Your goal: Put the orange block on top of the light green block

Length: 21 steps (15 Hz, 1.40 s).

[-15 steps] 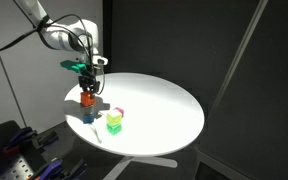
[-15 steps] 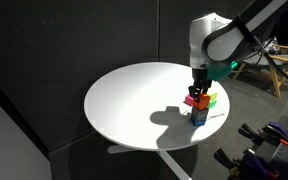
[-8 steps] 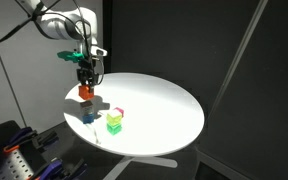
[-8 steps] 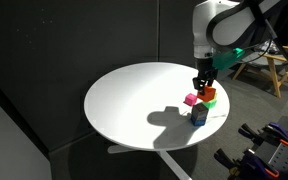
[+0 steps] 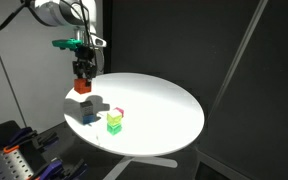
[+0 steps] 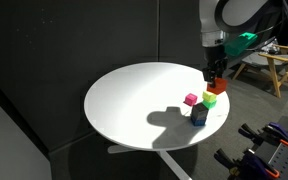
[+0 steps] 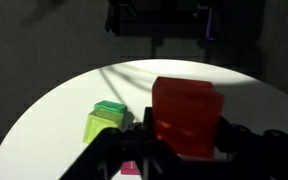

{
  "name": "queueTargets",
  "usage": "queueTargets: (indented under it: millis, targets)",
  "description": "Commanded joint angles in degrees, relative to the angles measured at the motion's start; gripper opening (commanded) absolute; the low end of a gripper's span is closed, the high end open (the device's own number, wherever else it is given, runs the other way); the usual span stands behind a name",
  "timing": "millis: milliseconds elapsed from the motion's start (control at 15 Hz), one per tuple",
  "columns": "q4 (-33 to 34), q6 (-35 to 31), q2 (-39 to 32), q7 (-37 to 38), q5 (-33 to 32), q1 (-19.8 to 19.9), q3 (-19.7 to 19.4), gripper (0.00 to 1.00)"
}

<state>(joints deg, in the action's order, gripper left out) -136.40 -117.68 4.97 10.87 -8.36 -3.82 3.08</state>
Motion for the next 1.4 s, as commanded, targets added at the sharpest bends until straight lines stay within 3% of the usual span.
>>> queueTargets:
  millis: [0,667,1333]
  targets:
    - [0.82,5.54,3.43,-4.77,0.0,1.52,-1.05,0.29]
    - [4.49,14.45,6.77,-14.92,-1.12,5.92,-5.67,0.29]
    - [4.5,2.36,4.47,-15.86,-3.24,8.43,-8.27,0.29]
